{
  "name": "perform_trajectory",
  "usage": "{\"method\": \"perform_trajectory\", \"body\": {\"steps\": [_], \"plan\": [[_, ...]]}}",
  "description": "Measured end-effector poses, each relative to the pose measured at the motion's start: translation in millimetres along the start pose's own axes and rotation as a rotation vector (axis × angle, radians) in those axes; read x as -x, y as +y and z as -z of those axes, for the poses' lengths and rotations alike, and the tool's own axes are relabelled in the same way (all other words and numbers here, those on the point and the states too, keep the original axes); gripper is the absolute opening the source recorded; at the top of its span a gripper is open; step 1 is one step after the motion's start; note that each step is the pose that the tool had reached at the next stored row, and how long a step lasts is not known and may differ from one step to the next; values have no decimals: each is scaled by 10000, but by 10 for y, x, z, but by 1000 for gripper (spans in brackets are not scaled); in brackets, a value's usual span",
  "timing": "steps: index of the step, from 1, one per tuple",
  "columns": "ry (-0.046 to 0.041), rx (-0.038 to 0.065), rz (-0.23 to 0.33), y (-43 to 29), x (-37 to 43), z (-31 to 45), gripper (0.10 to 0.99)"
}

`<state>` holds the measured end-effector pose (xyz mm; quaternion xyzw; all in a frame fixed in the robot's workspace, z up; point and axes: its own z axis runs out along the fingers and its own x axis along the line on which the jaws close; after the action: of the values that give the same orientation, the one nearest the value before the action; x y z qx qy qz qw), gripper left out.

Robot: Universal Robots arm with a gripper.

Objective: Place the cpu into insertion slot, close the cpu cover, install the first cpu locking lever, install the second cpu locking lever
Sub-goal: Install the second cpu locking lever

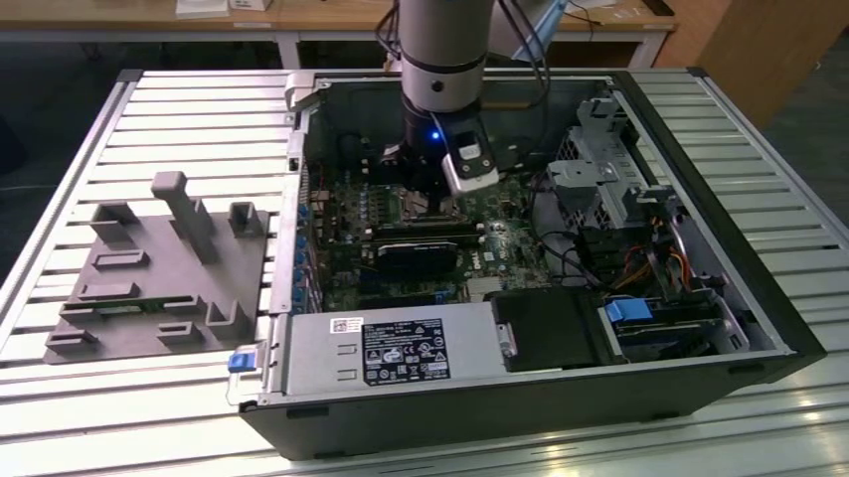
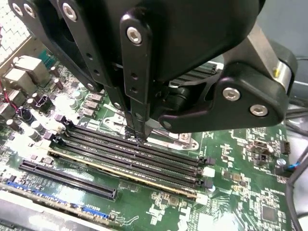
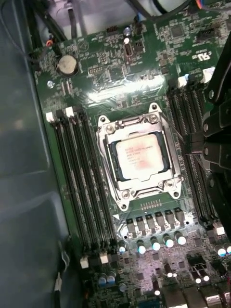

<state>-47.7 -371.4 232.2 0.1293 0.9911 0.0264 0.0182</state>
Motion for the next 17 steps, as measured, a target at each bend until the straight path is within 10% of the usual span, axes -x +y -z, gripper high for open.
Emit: {"method": "perform_trajectory", "body": {"steps": [12,17], "plan": [[135,470,252,-134,-83,-86,102],[233,850,262,-194,-106,-107,102]]}}
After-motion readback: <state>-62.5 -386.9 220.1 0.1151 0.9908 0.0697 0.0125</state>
